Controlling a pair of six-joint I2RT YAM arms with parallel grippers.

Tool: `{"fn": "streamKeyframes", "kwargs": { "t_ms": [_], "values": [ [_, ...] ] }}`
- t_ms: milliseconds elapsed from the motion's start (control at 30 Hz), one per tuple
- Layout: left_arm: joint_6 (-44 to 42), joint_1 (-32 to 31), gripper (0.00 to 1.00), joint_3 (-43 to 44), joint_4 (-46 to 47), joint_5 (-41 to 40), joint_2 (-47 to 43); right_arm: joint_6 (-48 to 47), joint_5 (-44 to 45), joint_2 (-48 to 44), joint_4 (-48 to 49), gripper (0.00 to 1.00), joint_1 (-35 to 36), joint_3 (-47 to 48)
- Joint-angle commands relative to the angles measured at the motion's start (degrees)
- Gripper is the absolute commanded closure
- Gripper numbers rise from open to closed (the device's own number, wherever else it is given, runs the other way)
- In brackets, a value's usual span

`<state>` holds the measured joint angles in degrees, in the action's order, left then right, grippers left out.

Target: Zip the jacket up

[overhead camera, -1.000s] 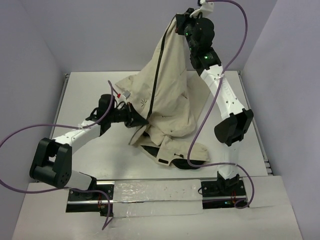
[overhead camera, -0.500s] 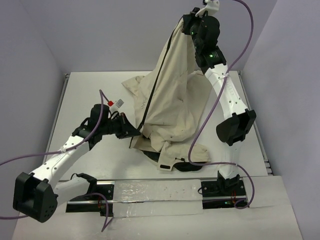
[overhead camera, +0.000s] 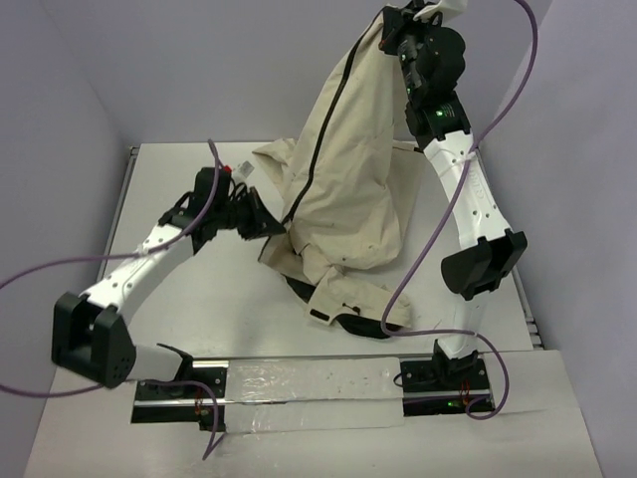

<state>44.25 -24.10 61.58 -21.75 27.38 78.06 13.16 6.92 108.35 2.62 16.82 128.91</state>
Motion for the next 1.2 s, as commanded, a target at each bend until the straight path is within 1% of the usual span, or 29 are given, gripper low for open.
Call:
{"fn": "streamKeyframes", "kwargs": {
  "t_ms": [0,67,200,333,433,500,533,633,733,767,800,833,867,900,933,967,1000,1067,1100,1133,1167],
  "values": [
    [-2.1,2.1,1.00,12.1,5.6,-2.6,6.0,-1.7,-1.3,-4.2,5.0,1.00,-0.6,0.6],
    [-4.1,2.6,1.00,16.2,4.2,-3.7,8.4,-2.3,-1.0,-3.0,1.0,1.00,-0.6,2.5],
    [-7.5,3.0,1.00,19.3,1.6,-6.1,11.0,-2.7,-0.1,-2.8,-1.2,1.00,-0.9,-1.1],
    [-9.0,3.1,1.00,19.2,0.1,-7.0,11.8,-2.5,-0.2,-1.8,-3.6,1.00,-1.0,-1.9],
    [-9.1,3.2,1.00,17.9,-0.2,-8.5,11.9,-2.0,-0.3,-3.7,-0.9,1.00,-1.0,-6.1],
    [-9.0,3.2,1.00,17.8,-0.6,-7.0,12.4,-2.5,0.3,-3.5,-0.8,1.00,-1.1,-6.2],
    [-8.9,3.2,1.00,18.2,-1.0,-5.6,12.8,-2.8,0.5,-2.6,-1.9,1.00,-1.2,-4.4],
    [-8.1,3.2,1.00,19.8,-1.6,2.6,12.5,-3.6,1.9,1.0,-7.5,1.00,-1.9,2.5],
    [-4.2,3.3,1.00,18.4,3.2,6.6,10.6,-1.0,0.7,6.5,-12.9,1.00,-4.1,10.7],
    [-2.3,3.3,1.00,18.3,5.7,7.1,10.8,0.4,0.0,7.7,-14.6,0.98,-4.7,12.5],
    [-0.8,3.3,1.00,18.5,7.3,7.7,11.5,1.4,-0.6,8.5,-16.2,0.95,-5.2,13.7],
    [0.0,3.3,1.00,19.4,7.5,8.3,12.6,2.0,-0.9,8.4,-17.5,0.76,-5.5,13.2],
    [0.8,3.3,1.00,20.4,7.3,9.0,14.0,2.4,-1.0,7.3,-18.5,0.43,-5.7,11.2],
    [1.0,3.3,1.00,20.6,7.3,9.3,14.8,2.7,-0.7,6.0,-18.5,0.33,-5.6,9.0],
    [1.6,3.2,1.00,20.4,7.5,9.4,15.5,3.4,-0.1,4.6,-18.5,0.26,-5.6,6.5],
    [1.9,3.2,1.00,19.9,8.4,9.6,15.7,3.8,0.3,1.1,-18.7,0.17,-5.6,1.0],
    [2.0,3.3,1.00,19.7,8.6,9.8,15.8,4.0,0.6,-1.1,-18.8,0.12,-5.4,-2.3],
    [2.2,3.3,1.00,19.8,8.2,9.6,16.3,3.4,1.5,-4.7,-20.0,0.10,-4.4,-8.2],
    [2.3,3.3,1.00,19.8,8.2,9.6,16.5,3.0,1.5,-4.9,-20.0,0.10,-3.7,-8.5],
    [2.5,3.3,1.00,19.7,8.4,9.6,16.6,2.6,1.8,-7.8,-20.4,0.10,-2.8,-13.9],
    [3.0,3.3,1.00,19.3,9.4,9.3,16.7,1.6,2.5,-11.2,-20.0,0.10,-0.2,-20.7]
  ]
}}
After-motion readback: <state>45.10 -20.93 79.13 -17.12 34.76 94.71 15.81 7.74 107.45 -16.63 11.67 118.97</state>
